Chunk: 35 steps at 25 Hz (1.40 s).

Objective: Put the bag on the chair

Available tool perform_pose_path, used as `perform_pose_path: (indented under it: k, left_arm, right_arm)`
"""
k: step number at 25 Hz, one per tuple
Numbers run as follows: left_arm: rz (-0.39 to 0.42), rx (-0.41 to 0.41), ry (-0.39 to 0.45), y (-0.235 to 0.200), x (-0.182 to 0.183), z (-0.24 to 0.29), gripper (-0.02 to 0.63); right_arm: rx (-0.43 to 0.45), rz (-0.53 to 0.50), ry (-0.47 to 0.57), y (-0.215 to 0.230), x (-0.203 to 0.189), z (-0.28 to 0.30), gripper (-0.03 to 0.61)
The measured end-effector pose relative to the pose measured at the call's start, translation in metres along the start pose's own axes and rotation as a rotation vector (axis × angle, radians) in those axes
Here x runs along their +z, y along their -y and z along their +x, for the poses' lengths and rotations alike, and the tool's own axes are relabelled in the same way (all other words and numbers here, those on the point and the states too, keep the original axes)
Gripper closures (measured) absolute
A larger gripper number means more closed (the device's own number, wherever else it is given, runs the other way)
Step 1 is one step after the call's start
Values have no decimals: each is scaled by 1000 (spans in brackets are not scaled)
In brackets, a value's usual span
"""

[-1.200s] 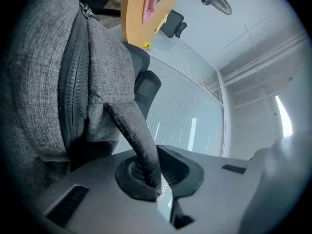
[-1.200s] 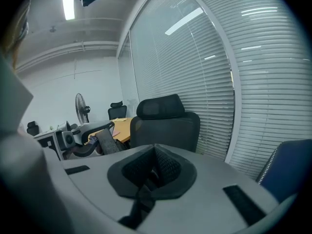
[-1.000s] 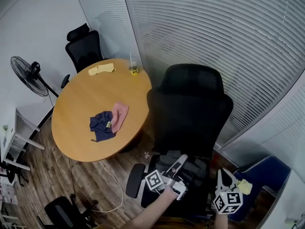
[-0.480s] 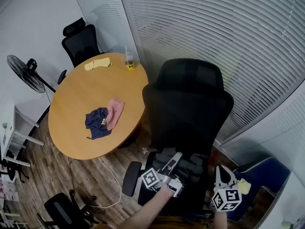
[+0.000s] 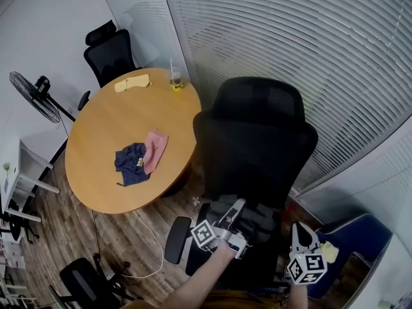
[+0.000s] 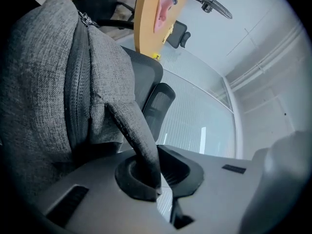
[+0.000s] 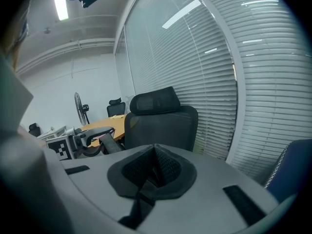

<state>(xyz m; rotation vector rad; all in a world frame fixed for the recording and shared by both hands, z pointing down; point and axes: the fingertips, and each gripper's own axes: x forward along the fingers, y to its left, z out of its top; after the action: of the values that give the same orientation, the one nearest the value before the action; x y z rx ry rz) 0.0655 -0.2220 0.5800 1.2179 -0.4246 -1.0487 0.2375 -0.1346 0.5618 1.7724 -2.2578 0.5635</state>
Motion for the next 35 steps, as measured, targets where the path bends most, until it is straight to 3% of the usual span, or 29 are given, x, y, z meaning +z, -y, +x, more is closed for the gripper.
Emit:
perform_pose_path:
  k: [29,35]
  left_arm:
    - [41,52,-78,-20,23,33,589]
    - [84,86,-123,-26,23,38,589]
  right_arm:
    - [15,0,-37,-6,-6,23,566]
    - [19,2,-41,-5,-7,30,566]
